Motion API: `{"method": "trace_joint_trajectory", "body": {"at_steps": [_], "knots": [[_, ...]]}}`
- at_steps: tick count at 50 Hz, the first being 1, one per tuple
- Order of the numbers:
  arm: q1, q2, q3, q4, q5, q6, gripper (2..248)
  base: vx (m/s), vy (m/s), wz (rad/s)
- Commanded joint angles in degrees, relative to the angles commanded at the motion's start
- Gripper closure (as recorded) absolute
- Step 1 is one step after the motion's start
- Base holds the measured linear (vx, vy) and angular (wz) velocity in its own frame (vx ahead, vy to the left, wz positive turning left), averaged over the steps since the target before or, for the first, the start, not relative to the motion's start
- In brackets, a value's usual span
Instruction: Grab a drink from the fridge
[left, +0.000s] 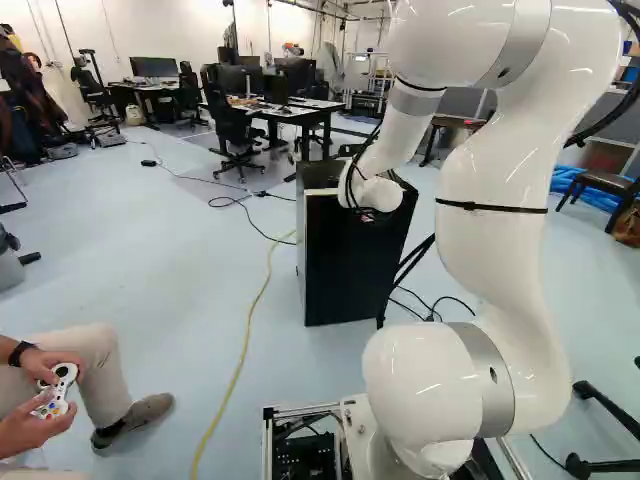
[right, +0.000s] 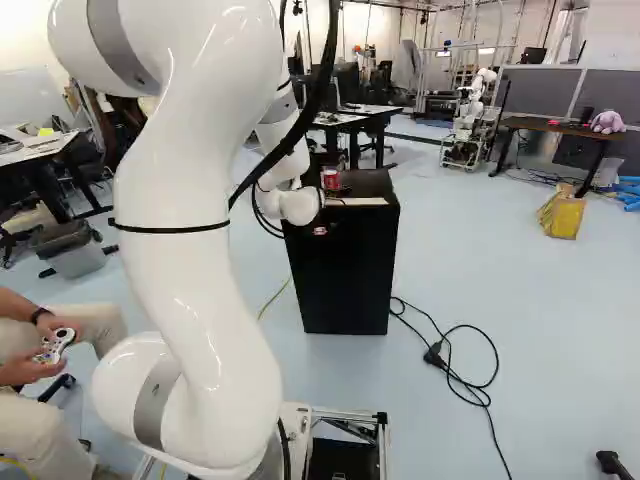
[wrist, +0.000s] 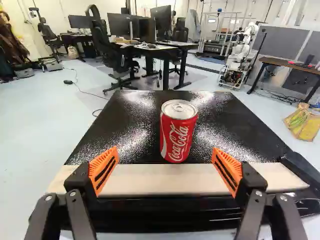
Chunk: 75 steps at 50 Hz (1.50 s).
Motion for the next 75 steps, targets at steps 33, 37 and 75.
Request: {"method": "trace_joint_trajectory", "body": {"at_steps": [33, 37, 75], "knots": [[-0.92, -5.66, -7.31, 0.04, 0.0, 0.0, 3, 0.0, 0.0, 0.0], [-0.91, -6.07, -7.86, 0.04, 0.0, 0.0, 3, 0.0, 0.0, 0.0], [-0.85, -7.04, -9.14, 0.04, 0.0, 0.0, 99, 0.0, 0.0, 0.0]]}}
